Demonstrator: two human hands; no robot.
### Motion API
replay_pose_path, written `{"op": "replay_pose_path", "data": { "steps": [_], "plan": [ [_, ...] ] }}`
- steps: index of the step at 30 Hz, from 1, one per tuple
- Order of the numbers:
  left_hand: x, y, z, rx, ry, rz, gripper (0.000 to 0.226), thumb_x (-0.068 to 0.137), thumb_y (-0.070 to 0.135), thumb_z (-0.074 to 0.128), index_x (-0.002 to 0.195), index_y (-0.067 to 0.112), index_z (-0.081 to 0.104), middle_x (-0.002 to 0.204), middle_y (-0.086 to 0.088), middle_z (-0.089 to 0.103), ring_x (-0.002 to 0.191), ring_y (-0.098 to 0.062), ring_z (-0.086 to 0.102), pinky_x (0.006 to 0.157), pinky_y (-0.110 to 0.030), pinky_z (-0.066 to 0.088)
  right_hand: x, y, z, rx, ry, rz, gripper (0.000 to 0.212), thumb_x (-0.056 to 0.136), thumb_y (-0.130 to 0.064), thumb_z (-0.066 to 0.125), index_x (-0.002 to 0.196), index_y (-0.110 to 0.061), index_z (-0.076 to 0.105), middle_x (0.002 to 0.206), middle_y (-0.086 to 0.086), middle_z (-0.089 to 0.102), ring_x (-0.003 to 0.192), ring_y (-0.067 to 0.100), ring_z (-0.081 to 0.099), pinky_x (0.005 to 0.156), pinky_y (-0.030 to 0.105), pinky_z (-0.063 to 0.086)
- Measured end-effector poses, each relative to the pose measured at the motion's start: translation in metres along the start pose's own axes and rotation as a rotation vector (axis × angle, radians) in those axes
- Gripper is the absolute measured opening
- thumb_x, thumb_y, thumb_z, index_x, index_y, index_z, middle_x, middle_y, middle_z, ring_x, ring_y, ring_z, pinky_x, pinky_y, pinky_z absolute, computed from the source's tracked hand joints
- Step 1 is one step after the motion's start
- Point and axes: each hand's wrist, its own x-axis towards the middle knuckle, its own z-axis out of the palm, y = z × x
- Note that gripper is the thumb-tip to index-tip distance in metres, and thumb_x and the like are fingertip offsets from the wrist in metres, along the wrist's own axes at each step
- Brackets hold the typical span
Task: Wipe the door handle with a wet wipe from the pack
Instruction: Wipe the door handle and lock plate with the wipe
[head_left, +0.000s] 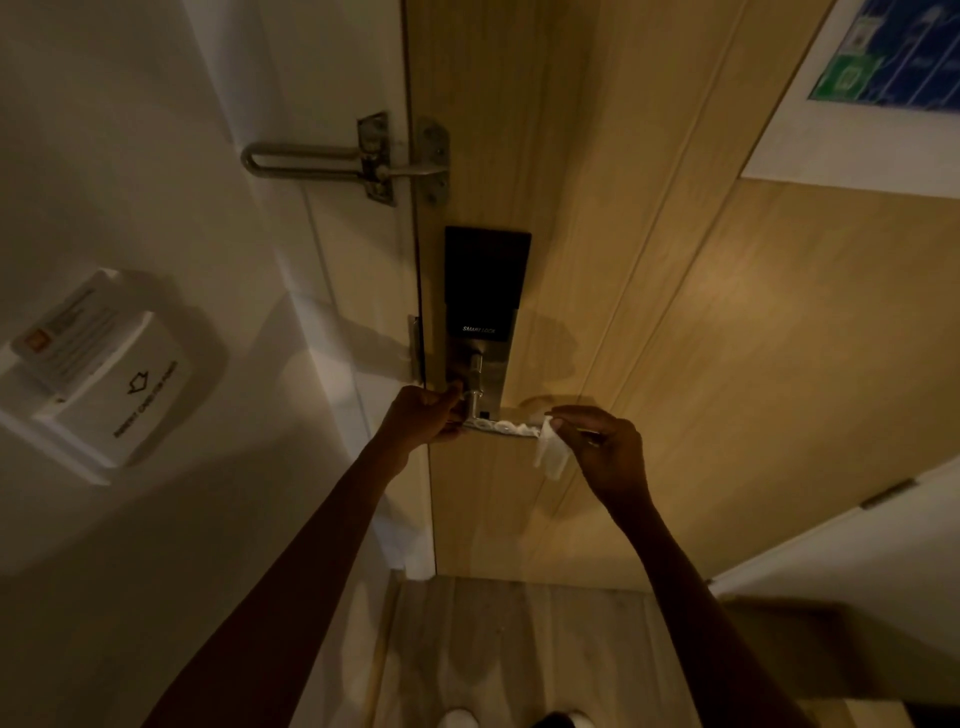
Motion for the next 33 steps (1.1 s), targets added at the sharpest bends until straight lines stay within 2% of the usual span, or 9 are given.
{"op": "replay_pose_path", "data": {
  "steps": [4,9,13,16,20,22,24,28,33],
  "plan": [
    [0.003,-0.002,-0.001,-0.012,-0.001,-0.006,0.034,0.088,0.034,0.066,0.090,0.001,0.071,0.090,-0.015,0.074,0.075,-0.021,0.074,0.063,-0.027,0.061,-0.008,-0.002,0.006,0.031,-0.028,-0.010,0.014,0.085,-0.008,0.073,0.097,-0.013,0.079,0.102,0.002,0.075,0.098,0.015,0.071,0.082,0.038,0.059],
    [0.005,-0.004,-0.002,-0.007,0.004,-0.019,0.042,0.087,0.036,0.067,0.099,-0.004,0.070,0.092,-0.016,0.075,0.083,-0.026,0.074,0.077,-0.039,0.061,-0.010,-0.002,0.015,-0.039,0.006,-0.020,0.017,0.085,-0.013,0.075,0.101,-0.011,0.077,0.104,0.001,0.075,0.099,0.012,0.070,0.087,0.038,0.057],
    [0.004,-0.004,-0.003,-0.017,-0.006,-0.011,0.037,0.087,0.036,0.067,0.093,0.000,0.071,0.088,-0.014,0.076,0.076,-0.022,0.075,0.064,-0.029,0.062,-0.013,0.002,0.014,-0.253,-0.060,-0.129,0.021,0.088,-0.022,0.072,0.109,-0.018,0.074,0.111,-0.009,0.070,0.102,0.009,0.067,0.090,0.029,0.053],
    [0.005,-0.004,-0.003,-0.015,-0.006,-0.004,0.031,0.087,0.035,0.067,0.085,0.005,0.071,0.082,-0.009,0.075,0.070,-0.018,0.075,0.060,-0.026,0.061,-0.007,0.003,0.012,-0.441,-0.204,-0.170,0.026,0.097,-0.033,0.057,0.118,-0.023,0.069,0.118,-0.008,0.068,0.108,0.013,0.062,0.093,0.031,0.046],
    [0.007,-0.005,-0.003,0.007,-0.019,-0.004,0.030,0.087,0.036,0.066,0.083,0.007,0.071,0.079,-0.006,0.076,0.070,-0.017,0.075,0.058,-0.025,0.060,0.005,0.003,0.006,-0.711,-0.288,-0.362,0.029,0.098,-0.028,0.054,0.124,-0.021,0.066,0.099,0.002,0.072,0.090,0.018,0.064,0.074,0.022,0.039],
    [0.008,-0.005,-0.003,0.004,-0.025,-0.014,0.031,0.088,0.036,0.065,0.086,0.006,0.070,0.082,-0.008,0.075,0.071,-0.018,0.075,0.061,-0.027,0.061,0.010,0.000,0.000,-0.640,-0.364,-0.276,0.028,0.100,-0.032,0.051,0.124,-0.026,0.066,0.095,-0.001,0.070,0.086,0.015,0.062,0.070,0.020,0.038],
    [0.009,-0.005,-0.003,0.007,-0.023,-0.015,0.033,0.088,0.036,0.065,0.090,0.004,0.070,0.085,-0.010,0.075,0.075,-0.020,0.075,0.065,-0.030,0.062,0.015,0.004,-0.006,-0.568,-0.407,-0.198,0.028,0.101,-0.034,0.049,0.122,-0.027,0.066,0.087,-0.002,0.067,0.080,0.014,0.060,0.069,0.023,0.038],
    [0.007,-0.006,-0.004,-0.008,-0.023,0.001,0.032,0.088,0.036,0.066,0.089,0.005,0.071,0.086,-0.010,0.076,0.075,-0.020,0.075,0.063,-0.028,0.061,0.015,0.004,-0.007,-0.491,-0.358,-0.193,0.023,0.099,-0.028,0.053,0.113,-0.023,0.071,0.079,0.001,0.068,0.073,0.014,0.060,0.066,0.029,0.045],
    [0.005,-0.005,-0.003,-0.009,-0.021,-0.009,0.033,0.087,0.038,0.066,0.085,0.006,0.071,0.082,-0.007,0.076,0.072,-0.018,0.075,0.059,-0.026,0.060,0.013,-0.005,0.006,-0.451,-0.356,-0.130,0.026,0.099,-0.029,0.053,0.110,-0.017,0.074,0.089,0.006,0.073,0.081,0.018,0.065,0.075,0.032,0.049]
  ]
}}
